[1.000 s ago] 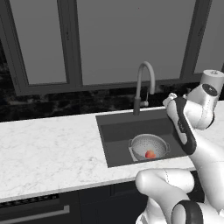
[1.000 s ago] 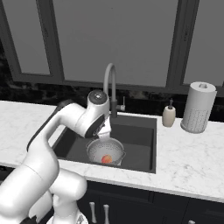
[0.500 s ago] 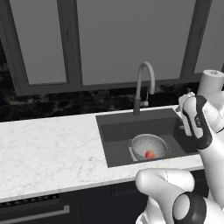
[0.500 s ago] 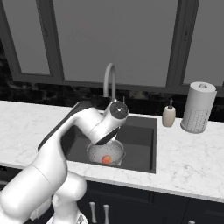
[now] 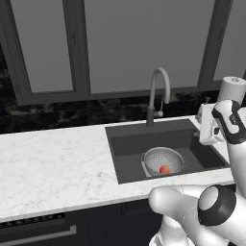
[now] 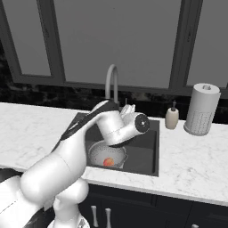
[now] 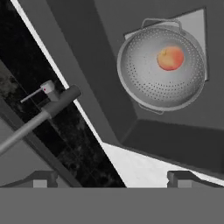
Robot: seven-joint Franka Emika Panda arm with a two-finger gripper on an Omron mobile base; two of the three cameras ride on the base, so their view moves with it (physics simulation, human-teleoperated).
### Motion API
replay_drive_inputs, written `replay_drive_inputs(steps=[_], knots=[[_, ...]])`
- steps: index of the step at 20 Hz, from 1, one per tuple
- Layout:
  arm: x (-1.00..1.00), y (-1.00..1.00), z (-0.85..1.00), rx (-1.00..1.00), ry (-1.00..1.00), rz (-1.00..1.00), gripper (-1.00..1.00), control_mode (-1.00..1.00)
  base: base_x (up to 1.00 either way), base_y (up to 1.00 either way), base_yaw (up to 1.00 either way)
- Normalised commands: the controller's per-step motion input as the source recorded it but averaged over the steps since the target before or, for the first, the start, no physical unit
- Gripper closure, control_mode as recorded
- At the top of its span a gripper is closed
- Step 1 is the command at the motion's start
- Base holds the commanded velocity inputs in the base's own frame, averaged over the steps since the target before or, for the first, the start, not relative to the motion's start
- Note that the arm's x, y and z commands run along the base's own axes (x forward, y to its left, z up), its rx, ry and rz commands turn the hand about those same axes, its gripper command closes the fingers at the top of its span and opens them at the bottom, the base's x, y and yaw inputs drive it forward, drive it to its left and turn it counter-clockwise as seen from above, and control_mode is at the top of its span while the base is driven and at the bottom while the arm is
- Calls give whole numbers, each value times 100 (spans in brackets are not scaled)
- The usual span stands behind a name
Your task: Put the colander in the sink, put the peach in the colander, and turn on the sink faucet and pour water over the colander.
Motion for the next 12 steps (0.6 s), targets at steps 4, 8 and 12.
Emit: replay_drive_inputs(steps=[4, 8, 12], knots=[[47, 0, 0, 23, 0, 0, -100, -100, 0, 0, 0], [52, 0, 0, 22, 0, 0, -100, -100, 0, 0, 0], [49, 0, 0, 23, -4, 0, -100, -100, 0, 0, 0]])
